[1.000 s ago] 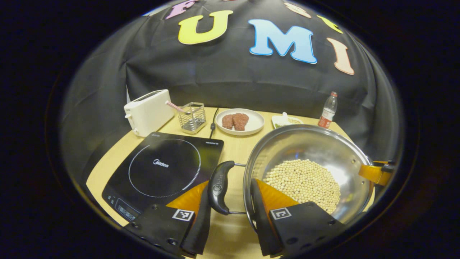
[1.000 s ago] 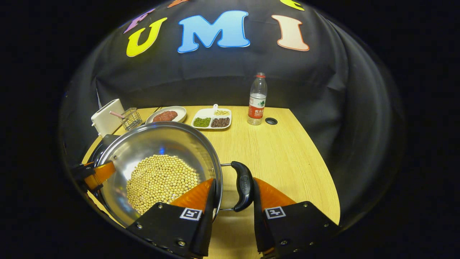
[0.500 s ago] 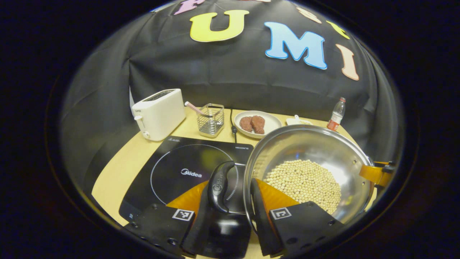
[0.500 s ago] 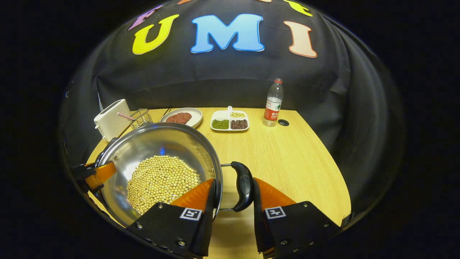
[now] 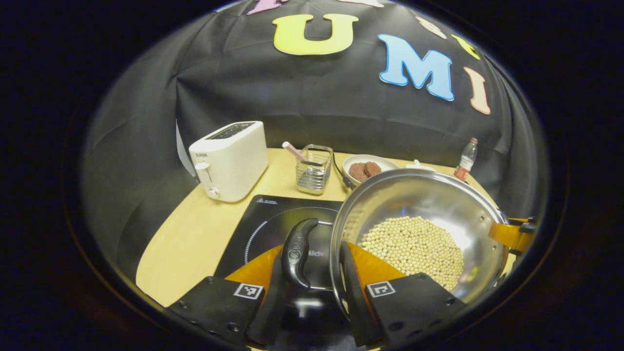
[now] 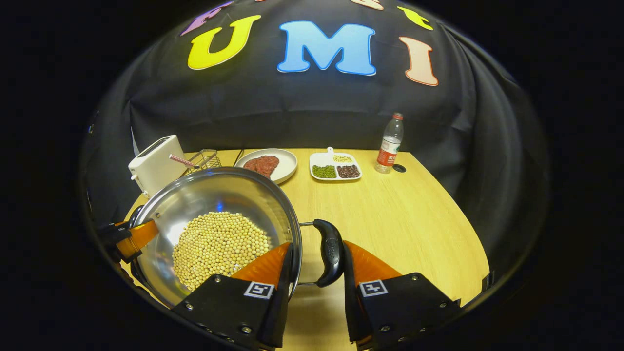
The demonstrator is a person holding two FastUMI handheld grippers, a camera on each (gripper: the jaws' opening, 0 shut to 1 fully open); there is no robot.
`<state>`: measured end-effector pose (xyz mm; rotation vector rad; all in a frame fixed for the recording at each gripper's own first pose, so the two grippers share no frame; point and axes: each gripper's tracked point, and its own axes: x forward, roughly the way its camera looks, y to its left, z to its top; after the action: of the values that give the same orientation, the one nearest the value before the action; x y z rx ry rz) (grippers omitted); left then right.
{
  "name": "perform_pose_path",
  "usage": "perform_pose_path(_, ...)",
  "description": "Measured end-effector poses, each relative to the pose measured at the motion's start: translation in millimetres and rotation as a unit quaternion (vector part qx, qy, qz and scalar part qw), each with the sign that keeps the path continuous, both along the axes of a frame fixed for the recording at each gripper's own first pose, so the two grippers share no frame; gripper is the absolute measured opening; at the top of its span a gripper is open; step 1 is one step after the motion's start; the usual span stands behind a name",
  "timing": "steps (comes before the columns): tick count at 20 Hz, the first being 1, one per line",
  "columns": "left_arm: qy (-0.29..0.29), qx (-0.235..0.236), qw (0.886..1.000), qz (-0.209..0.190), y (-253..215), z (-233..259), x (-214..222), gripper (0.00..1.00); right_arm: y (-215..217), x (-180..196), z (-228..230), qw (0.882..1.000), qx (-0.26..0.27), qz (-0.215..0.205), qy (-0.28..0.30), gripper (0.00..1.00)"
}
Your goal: First push the handle of the pot to place it horizontally, then grasp the pot with both hands and set it on the induction cooktop.
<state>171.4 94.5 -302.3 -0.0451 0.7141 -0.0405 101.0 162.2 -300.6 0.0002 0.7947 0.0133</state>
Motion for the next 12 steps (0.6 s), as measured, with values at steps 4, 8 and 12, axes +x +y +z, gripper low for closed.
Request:
perform_pose_path(4, 0.000, 0.002, 1.000, 0.012, 44, -2, 11, 0.63, 41, 10, -1, 1.000, 0.003, 0.011, 0.000, 0.49)
perform_pose_path(8, 0.010, 0.008, 1.000, 0.024, 85, -12, 16, 0.59, 77, 19, -9, 1.000, 0.006, 0.022, 0.010, 0.49)
perform_pose_path(12, 0.020, 0.015, 0.999, 0.029, 111, -21, 27, 0.63, 102, 24, -18, 0.999, 0.011, 0.027, 0.019, 0.49)
